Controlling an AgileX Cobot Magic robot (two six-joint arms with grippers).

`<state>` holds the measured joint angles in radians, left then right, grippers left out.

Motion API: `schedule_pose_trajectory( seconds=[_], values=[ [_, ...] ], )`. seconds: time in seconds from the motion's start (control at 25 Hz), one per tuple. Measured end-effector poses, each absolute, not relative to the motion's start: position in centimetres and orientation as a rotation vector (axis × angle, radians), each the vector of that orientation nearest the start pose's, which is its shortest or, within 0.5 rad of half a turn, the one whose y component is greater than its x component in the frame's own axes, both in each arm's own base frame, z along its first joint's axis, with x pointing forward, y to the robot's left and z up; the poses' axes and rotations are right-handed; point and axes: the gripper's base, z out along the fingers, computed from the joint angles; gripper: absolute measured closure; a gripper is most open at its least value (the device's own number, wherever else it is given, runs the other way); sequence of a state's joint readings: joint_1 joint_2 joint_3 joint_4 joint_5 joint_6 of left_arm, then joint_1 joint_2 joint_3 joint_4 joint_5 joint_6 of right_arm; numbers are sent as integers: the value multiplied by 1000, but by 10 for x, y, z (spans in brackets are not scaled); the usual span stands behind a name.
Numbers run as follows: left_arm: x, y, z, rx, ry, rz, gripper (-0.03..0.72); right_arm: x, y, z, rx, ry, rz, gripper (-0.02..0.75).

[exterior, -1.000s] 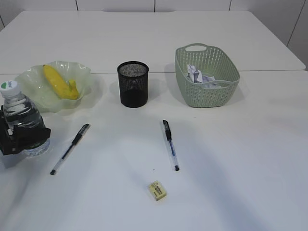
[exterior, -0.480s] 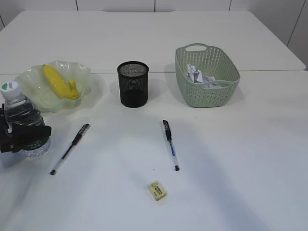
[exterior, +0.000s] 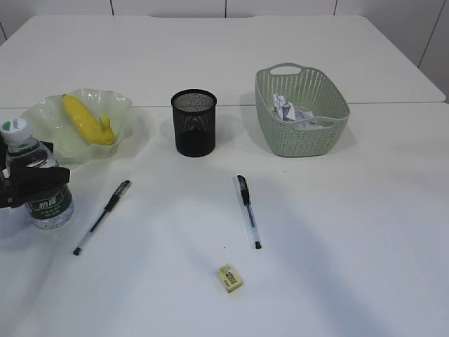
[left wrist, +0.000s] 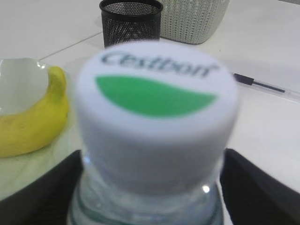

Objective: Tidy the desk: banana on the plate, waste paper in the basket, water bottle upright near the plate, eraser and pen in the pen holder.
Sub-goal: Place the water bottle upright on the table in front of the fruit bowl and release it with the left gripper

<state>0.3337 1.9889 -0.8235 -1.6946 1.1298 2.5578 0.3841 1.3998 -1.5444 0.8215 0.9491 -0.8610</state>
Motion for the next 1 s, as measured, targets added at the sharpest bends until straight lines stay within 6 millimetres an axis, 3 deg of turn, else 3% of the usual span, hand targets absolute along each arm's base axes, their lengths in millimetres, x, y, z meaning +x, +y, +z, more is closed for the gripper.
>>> schedule_pose_trajectory(
  seconds=[1.0],
  values=[
    [325,27,171,787,1677,-553,54,251,160,450,-1041,1778,715,160]
  ],
)
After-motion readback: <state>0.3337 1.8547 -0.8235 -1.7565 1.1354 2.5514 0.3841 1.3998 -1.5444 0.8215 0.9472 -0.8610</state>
